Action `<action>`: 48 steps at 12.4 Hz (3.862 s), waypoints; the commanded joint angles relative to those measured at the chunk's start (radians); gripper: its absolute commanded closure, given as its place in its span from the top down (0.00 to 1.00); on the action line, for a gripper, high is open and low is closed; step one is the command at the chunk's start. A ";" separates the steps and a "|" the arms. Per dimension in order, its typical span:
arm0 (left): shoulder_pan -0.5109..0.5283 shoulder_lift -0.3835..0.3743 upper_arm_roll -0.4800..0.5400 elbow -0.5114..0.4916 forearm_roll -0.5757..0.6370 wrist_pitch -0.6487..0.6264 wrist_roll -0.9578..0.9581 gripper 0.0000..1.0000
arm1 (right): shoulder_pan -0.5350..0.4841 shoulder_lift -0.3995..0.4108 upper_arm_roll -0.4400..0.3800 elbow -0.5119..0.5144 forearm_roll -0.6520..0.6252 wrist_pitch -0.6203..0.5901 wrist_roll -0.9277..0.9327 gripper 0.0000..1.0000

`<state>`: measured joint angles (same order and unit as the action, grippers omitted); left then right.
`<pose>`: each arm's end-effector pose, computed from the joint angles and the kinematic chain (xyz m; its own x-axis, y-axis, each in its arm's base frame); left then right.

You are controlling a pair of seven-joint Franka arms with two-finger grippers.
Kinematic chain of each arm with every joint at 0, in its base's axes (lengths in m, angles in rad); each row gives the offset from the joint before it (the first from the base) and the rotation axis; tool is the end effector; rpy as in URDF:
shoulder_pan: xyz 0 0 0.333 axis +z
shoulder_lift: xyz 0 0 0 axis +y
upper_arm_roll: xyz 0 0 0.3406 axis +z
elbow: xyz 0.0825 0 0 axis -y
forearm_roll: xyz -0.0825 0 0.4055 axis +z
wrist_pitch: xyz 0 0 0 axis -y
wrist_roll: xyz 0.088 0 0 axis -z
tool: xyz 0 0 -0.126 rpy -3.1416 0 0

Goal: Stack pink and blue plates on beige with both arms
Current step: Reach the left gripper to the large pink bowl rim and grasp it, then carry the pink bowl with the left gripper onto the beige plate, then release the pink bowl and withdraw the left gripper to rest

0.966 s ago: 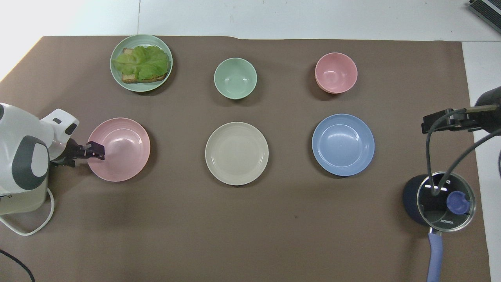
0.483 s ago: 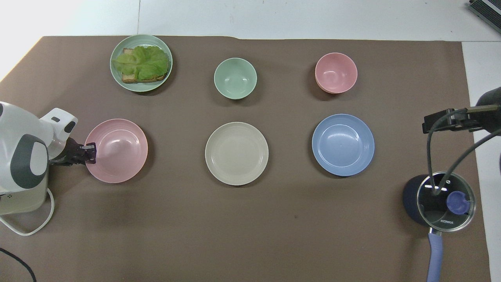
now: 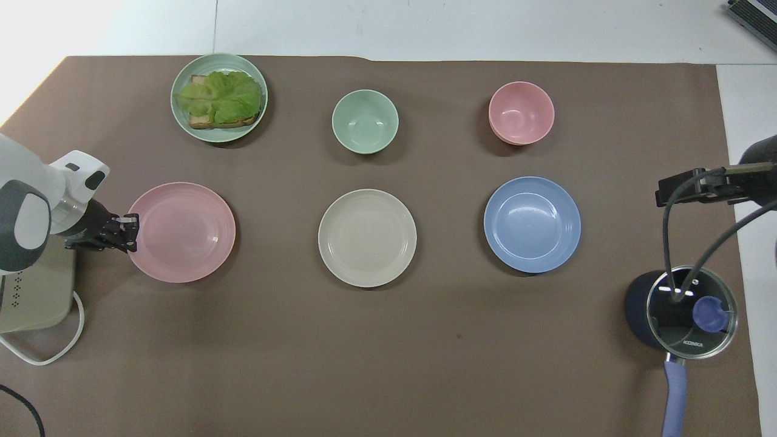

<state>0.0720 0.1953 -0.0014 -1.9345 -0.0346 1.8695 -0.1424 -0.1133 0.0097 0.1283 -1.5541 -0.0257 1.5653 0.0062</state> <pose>0.5860 0.0382 0.3616 0.9407 0.2188 -0.2591 0.2246 -0.9744 -0.0072 0.5789 0.0051 0.6323 1.0000 0.0087 0.0017 0.0086 -0.9997 0.0245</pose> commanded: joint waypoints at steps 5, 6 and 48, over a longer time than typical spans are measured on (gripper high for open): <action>-0.029 -0.007 -0.049 0.140 -0.160 -0.240 -0.038 0.00 | -0.016 -0.017 0.004 -0.015 0.013 -0.007 -0.029 1.00; -0.046 -0.016 -0.074 0.138 -0.171 -0.240 -0.093 0.00 | -0.016 -0.017 0.004 -0.015 0.013 -0.007 -0.029 1.00; -0.133 -0.180 -0.034 0.362 0.070 -0.197 0.152 1.00 | -0.031 0.254 0.001 -0.500 0.013 0.757 -0.077 0.83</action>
<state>-0.0677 0.0202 -0.0294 -1.5716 0.0223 1.6885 0.0026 -0.1365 0.2681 0.1236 -2.0121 -0.0257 2.2813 -0.0170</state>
